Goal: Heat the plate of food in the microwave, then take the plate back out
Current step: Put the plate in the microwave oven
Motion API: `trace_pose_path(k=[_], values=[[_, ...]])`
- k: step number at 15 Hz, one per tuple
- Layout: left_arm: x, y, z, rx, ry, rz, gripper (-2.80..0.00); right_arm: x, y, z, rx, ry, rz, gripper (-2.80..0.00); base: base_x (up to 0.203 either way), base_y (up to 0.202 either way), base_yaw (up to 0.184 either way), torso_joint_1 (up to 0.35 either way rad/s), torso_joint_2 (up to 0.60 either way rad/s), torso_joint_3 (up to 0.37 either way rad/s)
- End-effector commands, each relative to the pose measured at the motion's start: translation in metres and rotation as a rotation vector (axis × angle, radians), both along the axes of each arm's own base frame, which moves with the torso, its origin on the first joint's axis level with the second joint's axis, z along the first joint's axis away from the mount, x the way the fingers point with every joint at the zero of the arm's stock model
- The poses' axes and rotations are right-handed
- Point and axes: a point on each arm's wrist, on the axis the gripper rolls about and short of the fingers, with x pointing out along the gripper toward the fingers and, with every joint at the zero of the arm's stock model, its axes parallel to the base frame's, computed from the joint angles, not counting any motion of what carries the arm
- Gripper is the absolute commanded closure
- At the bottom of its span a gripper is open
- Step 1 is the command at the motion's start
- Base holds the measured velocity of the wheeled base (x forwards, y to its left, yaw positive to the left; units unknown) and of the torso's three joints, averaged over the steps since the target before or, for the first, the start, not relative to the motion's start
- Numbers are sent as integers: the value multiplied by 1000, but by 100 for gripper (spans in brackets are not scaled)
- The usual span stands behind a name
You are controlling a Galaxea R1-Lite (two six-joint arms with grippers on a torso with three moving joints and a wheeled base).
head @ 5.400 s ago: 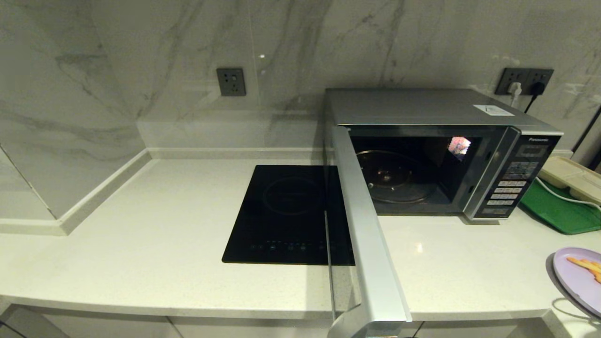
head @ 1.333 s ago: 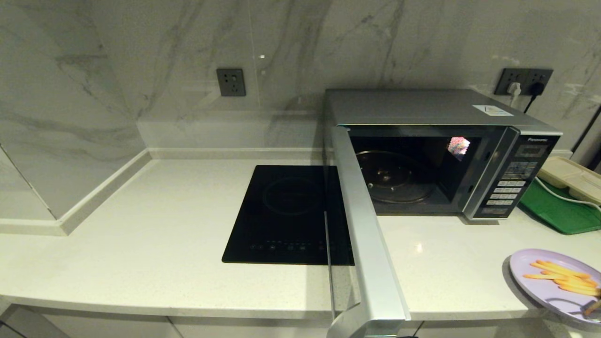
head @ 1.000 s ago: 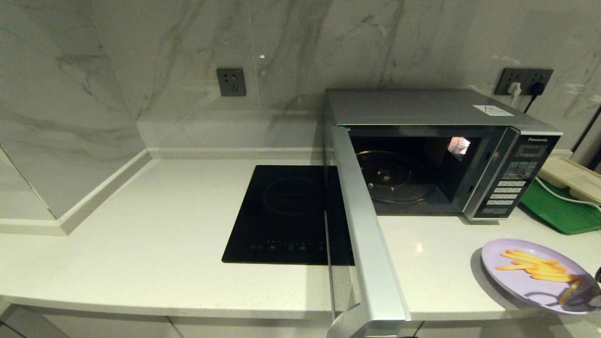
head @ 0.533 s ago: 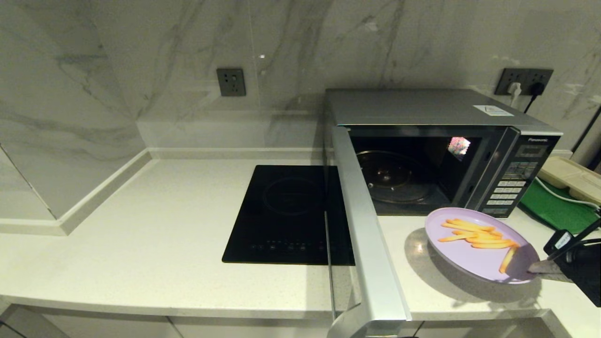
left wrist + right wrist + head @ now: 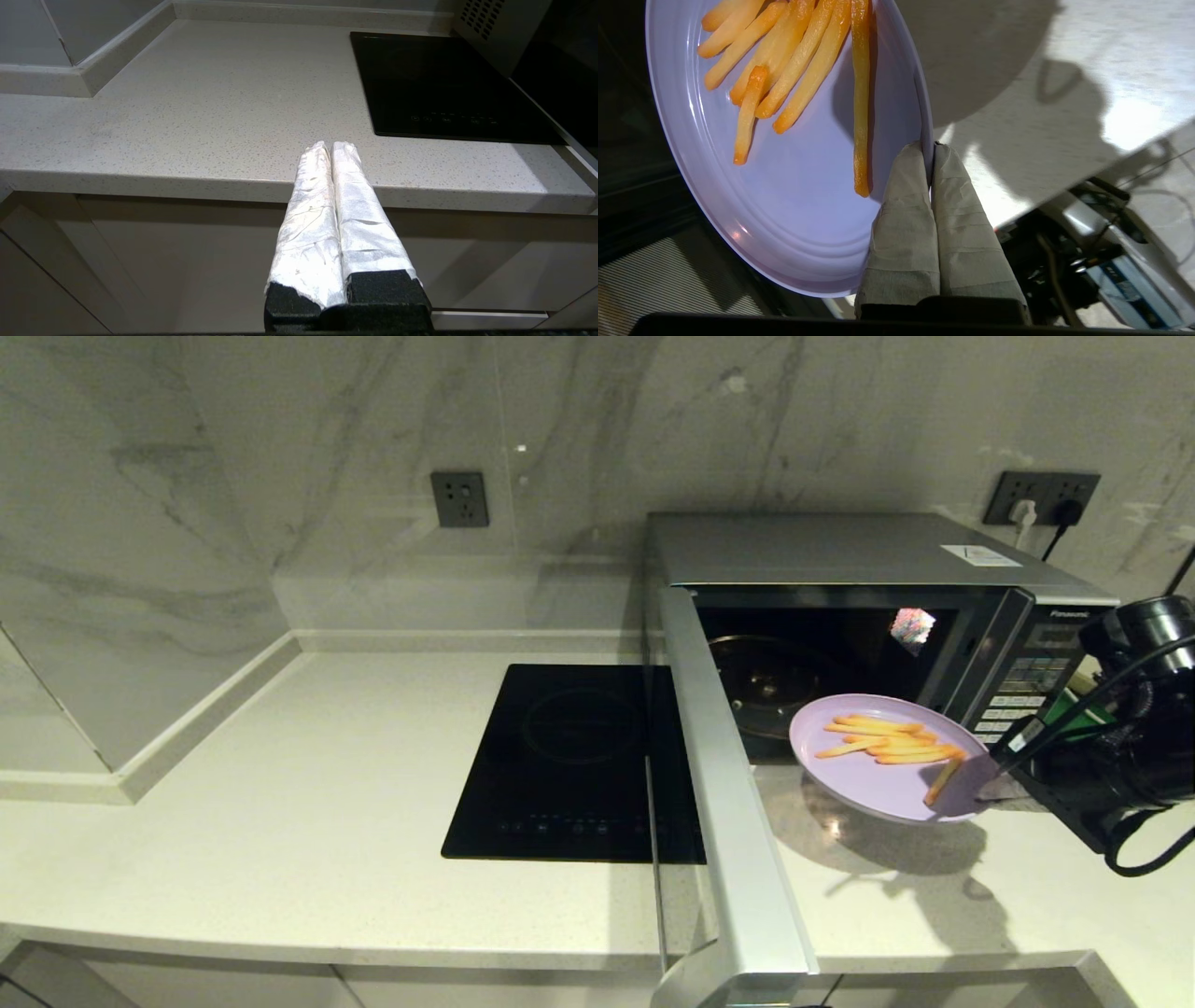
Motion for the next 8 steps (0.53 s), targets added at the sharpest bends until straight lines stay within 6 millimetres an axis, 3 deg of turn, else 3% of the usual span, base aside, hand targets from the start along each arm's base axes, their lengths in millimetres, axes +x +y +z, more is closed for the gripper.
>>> trace_pose_path(k=[1, 8], values=[[0, 0, 0, -1, 0, 1, 0, 28, 12, -11, 22, 28, 12, 0, 0, 0, 0, 0, 0, 0], [0, 0, 0, -1, 0, 1, 0, 72, 26, -23, 50, 21, 14, 0, 0, 0, 0, 0, 0, 0]])
